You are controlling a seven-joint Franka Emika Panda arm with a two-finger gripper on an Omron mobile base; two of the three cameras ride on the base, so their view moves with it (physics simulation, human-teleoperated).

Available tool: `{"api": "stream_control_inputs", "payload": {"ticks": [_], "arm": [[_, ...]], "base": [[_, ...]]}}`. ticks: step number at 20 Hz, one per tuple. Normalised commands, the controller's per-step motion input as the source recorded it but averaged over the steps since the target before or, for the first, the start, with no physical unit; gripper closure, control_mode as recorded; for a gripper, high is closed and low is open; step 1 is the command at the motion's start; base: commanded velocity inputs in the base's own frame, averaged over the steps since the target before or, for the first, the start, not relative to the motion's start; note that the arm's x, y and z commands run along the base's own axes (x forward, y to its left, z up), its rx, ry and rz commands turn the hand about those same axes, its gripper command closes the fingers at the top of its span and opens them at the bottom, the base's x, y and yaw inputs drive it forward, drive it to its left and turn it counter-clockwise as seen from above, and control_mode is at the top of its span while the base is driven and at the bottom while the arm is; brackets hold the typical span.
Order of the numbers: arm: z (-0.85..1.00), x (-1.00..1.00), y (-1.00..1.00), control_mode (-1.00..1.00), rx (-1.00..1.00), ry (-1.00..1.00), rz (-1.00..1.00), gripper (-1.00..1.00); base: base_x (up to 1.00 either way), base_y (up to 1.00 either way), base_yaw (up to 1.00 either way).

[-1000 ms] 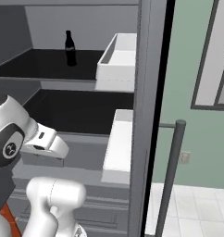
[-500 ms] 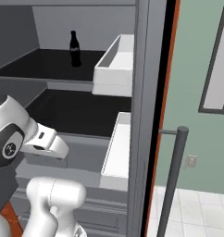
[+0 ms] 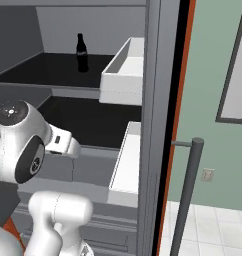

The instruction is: Open the fridge, grab two sodas, and place both sodas inside the bowl with ice on the dining counter.

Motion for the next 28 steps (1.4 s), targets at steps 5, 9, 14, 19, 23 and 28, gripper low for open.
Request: {"api": "stream_control_inputs", "payload": {"ticks": [5,9,14,19,23,28], "arm": [[0.67,0.13,0.0,-1.0,0.16,-0.32,0.12,-1.0],[0.83,0.02,0.0,-1.0,0.04,-0.34,0.05,-1.0],[0.71,0.0,0.21,-1.0,0.0,-0.29,0.02,-1.0],[0.54,0.0,0.41,-1.0,-0.02,-0.24,-0.03,-1.0],[0.38,0.03,0.13,-1.0,-0.01,-0.17,-0.05,-1.0],[0.38,0.17,0.07,-1.0,0.0,-0.12,-0.01,-1.0]], "base": [[0.0,0.0,0.0],[0.0,0.0,0.0],[0.0,0.0,0.0],[0.0,0.0,0.0],[0.0,0.0,0.0],[0.0,0.0,0.0]]}}
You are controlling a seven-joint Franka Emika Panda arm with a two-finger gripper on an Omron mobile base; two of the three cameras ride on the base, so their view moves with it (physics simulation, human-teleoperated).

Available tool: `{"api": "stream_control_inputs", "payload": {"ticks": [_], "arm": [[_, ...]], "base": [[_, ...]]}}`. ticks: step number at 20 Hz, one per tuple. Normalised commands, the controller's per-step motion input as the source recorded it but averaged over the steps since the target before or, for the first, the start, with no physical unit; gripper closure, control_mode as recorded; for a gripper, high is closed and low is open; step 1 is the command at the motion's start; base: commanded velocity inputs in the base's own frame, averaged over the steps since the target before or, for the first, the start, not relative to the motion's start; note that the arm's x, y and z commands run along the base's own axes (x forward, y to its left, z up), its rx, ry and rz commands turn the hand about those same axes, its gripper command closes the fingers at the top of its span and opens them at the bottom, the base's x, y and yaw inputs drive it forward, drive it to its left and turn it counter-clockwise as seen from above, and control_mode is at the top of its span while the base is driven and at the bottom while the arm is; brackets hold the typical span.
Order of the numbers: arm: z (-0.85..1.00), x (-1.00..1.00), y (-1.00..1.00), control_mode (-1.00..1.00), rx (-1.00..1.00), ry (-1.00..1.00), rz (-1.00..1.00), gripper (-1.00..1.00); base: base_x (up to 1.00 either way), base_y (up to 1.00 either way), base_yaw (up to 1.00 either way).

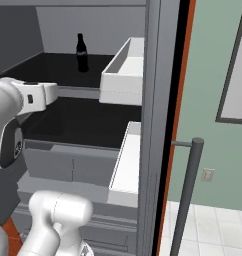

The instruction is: Open the fridge, grab two sodas, and place both sodas inside the bowl with ice on the dining counter.

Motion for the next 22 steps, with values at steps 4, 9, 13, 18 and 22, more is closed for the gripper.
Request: {"api": "stream_control_inputs", "payload": {"ticks": [4,9,13,18,22], "arm": [[0.37,0.16,0.0,-1.0,0.0,-0.1,0.0,-1.0],[0.33,0.01,0.0,-1.0,0.0,-0.11,0.0,-1.0],[0.26,0.07,0.0,-1.0,0.0,-0.06,0.0,-1.0],[0.11,0.24,0.0,-1.0,0.0,-0.01,0.0,-1.0],[0.0,0.27,-0.01,-1.0,0.0,0.0,0.0,-1.0]], "base": [[0.0,0.0,0.0],[0.0,0.0,0.0],[0.0,0.0,0.0],[0.0,0.0,0.0],[0.0,0.0,0.0]]}}
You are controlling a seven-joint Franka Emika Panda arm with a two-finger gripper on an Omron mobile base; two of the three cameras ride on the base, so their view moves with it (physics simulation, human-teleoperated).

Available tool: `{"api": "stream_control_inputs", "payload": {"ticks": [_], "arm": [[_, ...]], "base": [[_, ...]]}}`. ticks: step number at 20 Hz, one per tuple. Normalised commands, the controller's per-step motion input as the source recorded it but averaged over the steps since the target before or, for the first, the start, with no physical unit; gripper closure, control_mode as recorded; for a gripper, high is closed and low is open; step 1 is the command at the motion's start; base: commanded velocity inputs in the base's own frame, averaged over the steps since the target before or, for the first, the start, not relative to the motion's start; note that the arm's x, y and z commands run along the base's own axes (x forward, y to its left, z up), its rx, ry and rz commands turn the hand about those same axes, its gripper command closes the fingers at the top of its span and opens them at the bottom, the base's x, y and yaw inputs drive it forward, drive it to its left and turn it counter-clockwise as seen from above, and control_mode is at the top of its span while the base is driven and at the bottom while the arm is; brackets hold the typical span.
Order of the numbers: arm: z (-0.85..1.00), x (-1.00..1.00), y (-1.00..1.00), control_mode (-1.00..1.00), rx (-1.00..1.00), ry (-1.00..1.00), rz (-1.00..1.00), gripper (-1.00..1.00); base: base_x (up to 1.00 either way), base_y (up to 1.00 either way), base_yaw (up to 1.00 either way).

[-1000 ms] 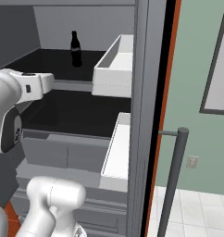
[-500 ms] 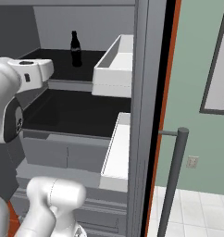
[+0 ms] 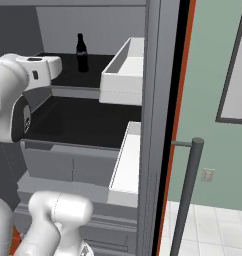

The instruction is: Open the fridge, grab two sodas, and place both sodas inside the bowl with ice on the dining counter.

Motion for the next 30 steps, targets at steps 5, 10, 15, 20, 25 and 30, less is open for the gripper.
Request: {"api": "stream_control_inputs", "payload": {"ticks": [5,10,15,20,25,30], "arm": [[0.0,0.37,-0.04,-1.0,0.0,0.05,0.0,-1.0],[0.0,0.35,-0.08,-1.0,0.0,0.03,-0.04,-1.0],[0.0,0.28,-0.19,-1.0,0.0,0.02,-0.06,-1.0],[0.0,0.28,-0.03,-1.0,0.0,0.02,-0.03,-1.0],[-0.11,0.31,0.0,-1.0,0.0,0.0,-0.01,-1.0],[-0.27,0.33,0.0,-1.0,0.0,0.0,0.0,-1.0]], "base": [[0.0,0.0,0.0],[0.0,0.0,0.0],[0.0,0.0,0.0],[0.0,0.0,0.0],[0.0,0.0,0.0],[0.0,0.0,0.0]]}}
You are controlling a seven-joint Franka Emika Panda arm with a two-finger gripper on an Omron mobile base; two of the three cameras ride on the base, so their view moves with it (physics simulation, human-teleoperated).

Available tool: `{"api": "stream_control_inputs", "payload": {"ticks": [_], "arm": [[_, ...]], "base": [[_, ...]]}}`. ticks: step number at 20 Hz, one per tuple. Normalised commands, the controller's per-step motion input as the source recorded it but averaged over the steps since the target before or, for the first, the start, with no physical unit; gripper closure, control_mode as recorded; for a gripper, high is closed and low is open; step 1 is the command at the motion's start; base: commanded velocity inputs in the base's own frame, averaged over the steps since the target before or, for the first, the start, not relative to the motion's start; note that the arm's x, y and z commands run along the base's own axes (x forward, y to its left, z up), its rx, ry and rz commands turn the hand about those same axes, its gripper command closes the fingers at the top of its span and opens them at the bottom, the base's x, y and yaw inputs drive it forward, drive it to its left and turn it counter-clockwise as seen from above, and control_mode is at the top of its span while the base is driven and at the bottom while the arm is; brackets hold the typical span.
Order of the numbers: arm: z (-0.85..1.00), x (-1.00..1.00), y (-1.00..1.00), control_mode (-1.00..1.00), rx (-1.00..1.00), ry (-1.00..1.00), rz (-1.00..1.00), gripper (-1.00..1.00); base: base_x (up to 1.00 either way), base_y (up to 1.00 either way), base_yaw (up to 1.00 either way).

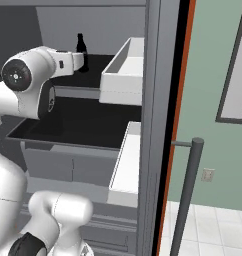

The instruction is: Open the fridge, grab two sodas, and place both sodas inside the bowl with ice on the dining counter.

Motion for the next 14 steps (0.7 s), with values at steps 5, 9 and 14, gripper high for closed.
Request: {"api": "stream_control_inputs", "payload": {"ticks": [5,9,14], "arm": [[-0.19,0.29,0.0,-1.0,-0.01,0.0,0.0,-1.0],[-0.03,0.37,-0.01,-1.0,0.0,0.0,0.0,-1.0],[0.0,0.37,-0.04,-1.0,0.0,0.0,0.0,-1.0]], "base": [[0.0,0.0,0.0],[0.0,0.0,0.0],[0.0,0.0,0.0]]}}
